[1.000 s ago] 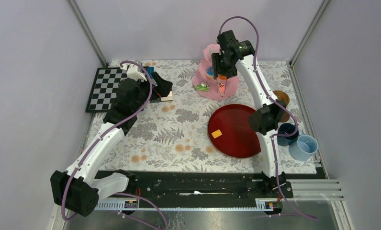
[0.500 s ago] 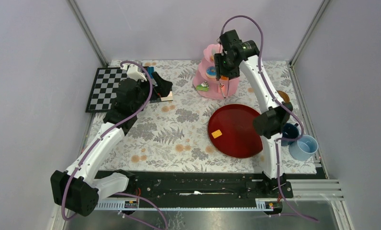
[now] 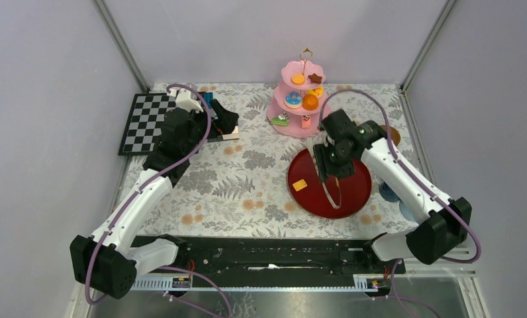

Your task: Serve the afternoon tea

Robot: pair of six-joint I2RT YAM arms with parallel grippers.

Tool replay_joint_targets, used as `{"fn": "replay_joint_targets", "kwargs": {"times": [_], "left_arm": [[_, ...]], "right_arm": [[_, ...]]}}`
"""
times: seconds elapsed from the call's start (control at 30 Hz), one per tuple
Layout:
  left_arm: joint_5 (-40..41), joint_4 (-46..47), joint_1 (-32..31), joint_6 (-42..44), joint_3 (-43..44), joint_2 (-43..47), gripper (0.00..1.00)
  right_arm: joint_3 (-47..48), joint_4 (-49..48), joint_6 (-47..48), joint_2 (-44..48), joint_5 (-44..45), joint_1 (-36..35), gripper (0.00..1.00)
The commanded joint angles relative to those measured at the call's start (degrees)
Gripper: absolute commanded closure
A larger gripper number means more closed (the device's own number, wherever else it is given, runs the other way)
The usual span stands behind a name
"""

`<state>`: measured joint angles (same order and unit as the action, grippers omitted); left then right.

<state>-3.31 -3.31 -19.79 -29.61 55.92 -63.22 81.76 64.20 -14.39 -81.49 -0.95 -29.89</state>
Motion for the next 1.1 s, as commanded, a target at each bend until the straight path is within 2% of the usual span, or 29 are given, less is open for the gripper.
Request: {"fn": "replay_joint_targets", "kwargs": {"times": [0.0, 0.2, 0.7, 1.07], "left_arm": [[-1.4, 2.5, -0.1, -0.3, 2.6, -0.6, 0.01], [-1.5, 2.5, -0.1, -0.3, 2.6, -1.3, 0.01], [-0.5, 2.4, -0.2, 0.3, 2.5, -0.7, 0.01], [-0.8, 2.4, -0.2, 0.3, 2.6, -0.9, 0.01]], "right_arm": [[-12.6, -2.8, -1.7, 6.0, -5.2, -0.1, 0.4], [-17.6, -3.5, -3.1, 6.2, -7.0, -1.1, 0.38], [-15.4, -4.5, -1.6, -7.9, -6.2, -5.8, 0.35], [-16.1, -5.2, -1.1, -10.8, -7.2, -7.8, 0.33]]}}
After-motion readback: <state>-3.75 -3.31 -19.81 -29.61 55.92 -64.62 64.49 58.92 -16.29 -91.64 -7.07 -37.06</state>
